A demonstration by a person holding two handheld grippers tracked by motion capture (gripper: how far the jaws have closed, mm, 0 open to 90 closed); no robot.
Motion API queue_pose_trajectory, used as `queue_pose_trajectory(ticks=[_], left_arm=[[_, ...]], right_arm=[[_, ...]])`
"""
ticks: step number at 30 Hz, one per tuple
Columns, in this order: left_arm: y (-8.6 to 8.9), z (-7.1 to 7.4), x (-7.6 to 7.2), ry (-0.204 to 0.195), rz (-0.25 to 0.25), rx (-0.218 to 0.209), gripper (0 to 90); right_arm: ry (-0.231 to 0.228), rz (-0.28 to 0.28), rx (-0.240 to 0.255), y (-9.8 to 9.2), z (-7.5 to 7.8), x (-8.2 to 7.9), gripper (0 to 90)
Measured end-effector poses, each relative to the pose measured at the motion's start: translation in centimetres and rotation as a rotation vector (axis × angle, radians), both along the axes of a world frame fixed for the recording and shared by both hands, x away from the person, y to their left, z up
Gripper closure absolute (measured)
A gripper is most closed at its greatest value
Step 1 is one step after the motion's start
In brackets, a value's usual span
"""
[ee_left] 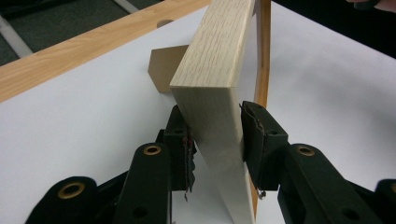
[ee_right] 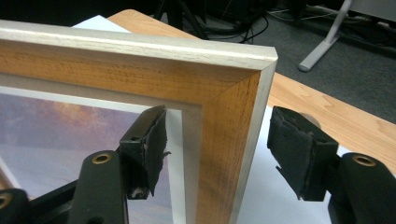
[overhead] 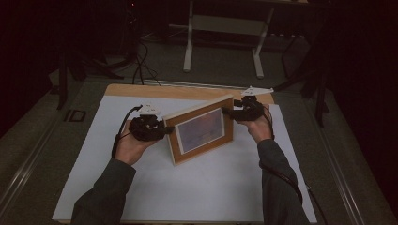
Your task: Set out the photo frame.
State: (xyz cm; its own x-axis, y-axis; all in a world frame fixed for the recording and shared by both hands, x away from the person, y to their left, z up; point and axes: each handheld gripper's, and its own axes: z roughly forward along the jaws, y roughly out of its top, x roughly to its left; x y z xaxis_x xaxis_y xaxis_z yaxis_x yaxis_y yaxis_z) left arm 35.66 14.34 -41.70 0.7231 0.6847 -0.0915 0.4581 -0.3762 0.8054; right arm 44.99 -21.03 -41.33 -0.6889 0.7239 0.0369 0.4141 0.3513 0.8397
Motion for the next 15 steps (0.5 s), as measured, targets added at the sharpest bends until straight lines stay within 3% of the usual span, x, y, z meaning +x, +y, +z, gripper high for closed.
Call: queue_pose_trajectory(ticks=[5,15], left_arm=[[0.7,0.1,0.5,-0.004,-0.016,0.011,66.2],[1.3,0.1,1.0,-0.013,-0.011,0.021,65.1]], right_arm=[[0.021,0.037,0.004,0.3,-0.4,0.2,37.8],[0.033,0.069,0.058,0.2,-0.4,0.3,45.7]])
